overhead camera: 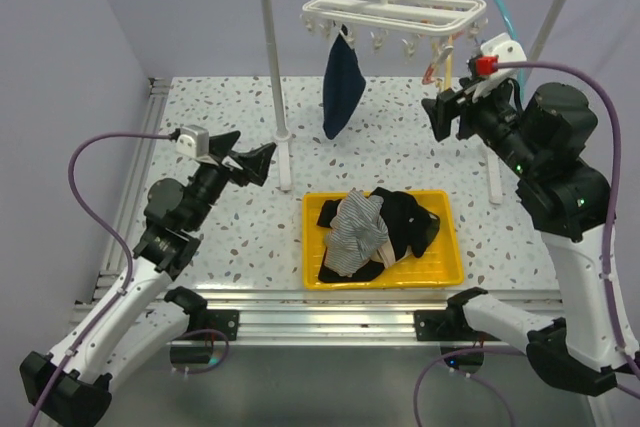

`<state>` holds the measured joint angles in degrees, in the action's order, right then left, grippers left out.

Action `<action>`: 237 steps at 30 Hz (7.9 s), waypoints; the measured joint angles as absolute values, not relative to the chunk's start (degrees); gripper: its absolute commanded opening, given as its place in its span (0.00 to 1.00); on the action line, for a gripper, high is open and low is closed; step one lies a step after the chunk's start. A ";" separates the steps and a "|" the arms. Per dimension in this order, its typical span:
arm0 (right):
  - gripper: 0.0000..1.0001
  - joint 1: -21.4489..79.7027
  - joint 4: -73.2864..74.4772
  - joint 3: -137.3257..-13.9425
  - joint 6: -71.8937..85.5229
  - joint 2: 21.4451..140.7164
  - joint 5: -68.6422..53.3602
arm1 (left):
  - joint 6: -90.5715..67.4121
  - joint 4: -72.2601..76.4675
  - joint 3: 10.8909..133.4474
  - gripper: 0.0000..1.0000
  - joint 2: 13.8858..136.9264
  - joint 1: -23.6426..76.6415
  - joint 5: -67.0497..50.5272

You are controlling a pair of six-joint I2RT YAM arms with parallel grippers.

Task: Remove the underwear clipped to the hanger
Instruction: Adjust the hanger on the clothesline, then remove the underwear from the hanger.

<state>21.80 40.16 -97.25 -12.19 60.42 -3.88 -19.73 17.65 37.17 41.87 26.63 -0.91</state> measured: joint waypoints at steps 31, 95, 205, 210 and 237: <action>0.18 6.42 38.09 -101.54 6.92 79.92 -9.37 | -19.92 16.14 33.85 1.00 33.91 26.63 0.56; 0.77 -16.32 42.57 -117.03 -10.66 70.50 -46.57 | -19.03 15.75 33.19 1.00 36.58 26.63 0.89; 0.86 28.82 27.16 -69.04 -28.16 78.22 -17.61 | -20.49 12.21 32.27 1.00 31.57 26.63 3.31; 0.88 19.46 11.77 -62.17 -13.52 83.79 -15.57 | -21.06 11.07 32.27 1.00 30.81 26.63 3.51; 0.96 6.90 -12.19 -78.96 5.91 104.38 -1.54 | -23.44 7.70 32.32 1.00 29.65 26.63 7.49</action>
<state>6.90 -12.19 -78.96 5.91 104.38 -1.54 -23.44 7.70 32.32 29.65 26.63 7.49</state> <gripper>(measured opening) 0.972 0.997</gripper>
